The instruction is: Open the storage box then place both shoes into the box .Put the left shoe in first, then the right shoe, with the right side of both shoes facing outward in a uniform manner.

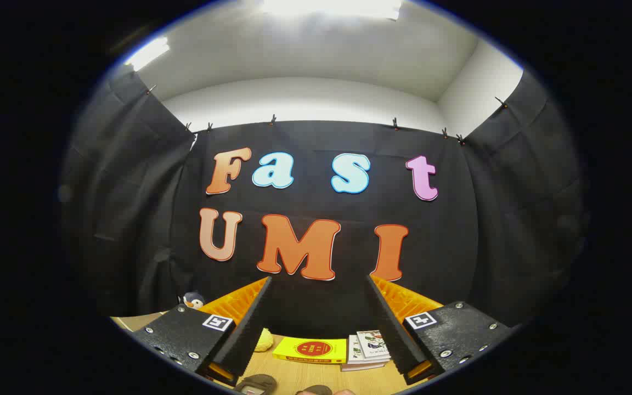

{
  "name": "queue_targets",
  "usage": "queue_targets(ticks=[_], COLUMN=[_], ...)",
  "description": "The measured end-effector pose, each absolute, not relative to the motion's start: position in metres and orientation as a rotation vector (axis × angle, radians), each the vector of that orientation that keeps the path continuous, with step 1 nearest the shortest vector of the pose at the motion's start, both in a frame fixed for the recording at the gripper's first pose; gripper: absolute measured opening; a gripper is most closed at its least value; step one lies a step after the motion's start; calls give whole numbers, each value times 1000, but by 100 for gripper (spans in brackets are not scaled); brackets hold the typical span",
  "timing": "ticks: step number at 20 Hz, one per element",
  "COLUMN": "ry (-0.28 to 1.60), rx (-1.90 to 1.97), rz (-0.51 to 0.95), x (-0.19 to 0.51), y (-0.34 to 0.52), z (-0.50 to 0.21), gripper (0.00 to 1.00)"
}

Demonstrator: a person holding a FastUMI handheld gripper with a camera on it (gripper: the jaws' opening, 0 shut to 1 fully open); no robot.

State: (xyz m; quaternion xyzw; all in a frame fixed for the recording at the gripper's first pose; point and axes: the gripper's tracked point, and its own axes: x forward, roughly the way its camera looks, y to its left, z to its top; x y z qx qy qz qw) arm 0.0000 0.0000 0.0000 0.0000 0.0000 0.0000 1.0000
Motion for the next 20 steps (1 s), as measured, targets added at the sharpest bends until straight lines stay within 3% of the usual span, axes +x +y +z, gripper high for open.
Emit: queue_targets(ticks=[15, 20], ry=[31, 21], rx=[10, 5], rz=[30, 100], x=[3, 1], y=[16, 31], z=[-7, -15], gripper=[98, 98])
